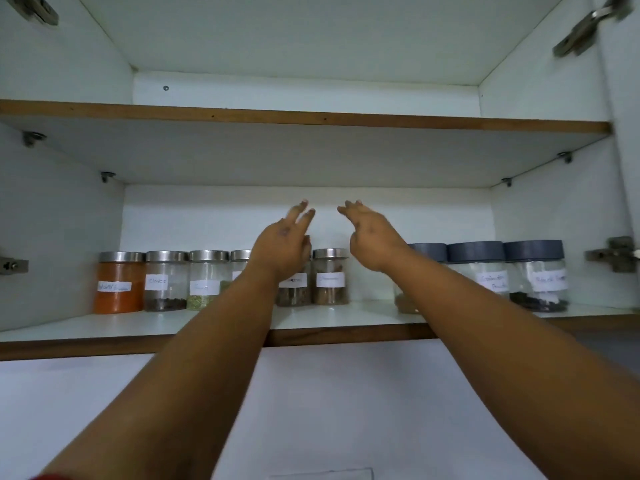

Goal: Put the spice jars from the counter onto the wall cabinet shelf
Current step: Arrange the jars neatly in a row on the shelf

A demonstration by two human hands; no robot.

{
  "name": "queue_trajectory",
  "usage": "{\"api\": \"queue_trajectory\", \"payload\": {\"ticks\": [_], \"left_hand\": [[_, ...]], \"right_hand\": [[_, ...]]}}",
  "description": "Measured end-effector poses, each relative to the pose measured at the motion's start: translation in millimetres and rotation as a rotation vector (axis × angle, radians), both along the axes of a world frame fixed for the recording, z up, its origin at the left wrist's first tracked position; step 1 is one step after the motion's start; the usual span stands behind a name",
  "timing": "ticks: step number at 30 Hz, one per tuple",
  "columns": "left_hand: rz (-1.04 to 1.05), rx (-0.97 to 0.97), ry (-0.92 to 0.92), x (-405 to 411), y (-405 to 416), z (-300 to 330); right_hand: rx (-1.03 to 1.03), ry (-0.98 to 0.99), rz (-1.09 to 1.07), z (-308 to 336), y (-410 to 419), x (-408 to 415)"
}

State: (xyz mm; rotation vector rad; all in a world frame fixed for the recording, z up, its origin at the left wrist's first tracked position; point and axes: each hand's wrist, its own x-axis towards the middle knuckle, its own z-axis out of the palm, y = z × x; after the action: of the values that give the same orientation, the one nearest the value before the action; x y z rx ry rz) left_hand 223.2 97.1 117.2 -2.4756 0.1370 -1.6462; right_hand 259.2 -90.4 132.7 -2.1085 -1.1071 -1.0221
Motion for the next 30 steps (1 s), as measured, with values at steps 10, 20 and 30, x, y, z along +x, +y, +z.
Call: {"api": "queue_trajectory", "payload": {"ticks": [10, 20, 30], "left_hand": [[-0.36, -0.231, 0.096, -19, -140, 12], [0.112, -0.078, 0.403, 29, -211, 18], [0.311, -0.122, 0.514, 76, -166, 25]], "right_hand": [[-0.115, -0.034, -0.374, 30, -171, 10], [-0.25, 0.161, -0.281, 17, -196, 26], [-0.299, 0.196, -0.334, 18, -119, 95]]}}
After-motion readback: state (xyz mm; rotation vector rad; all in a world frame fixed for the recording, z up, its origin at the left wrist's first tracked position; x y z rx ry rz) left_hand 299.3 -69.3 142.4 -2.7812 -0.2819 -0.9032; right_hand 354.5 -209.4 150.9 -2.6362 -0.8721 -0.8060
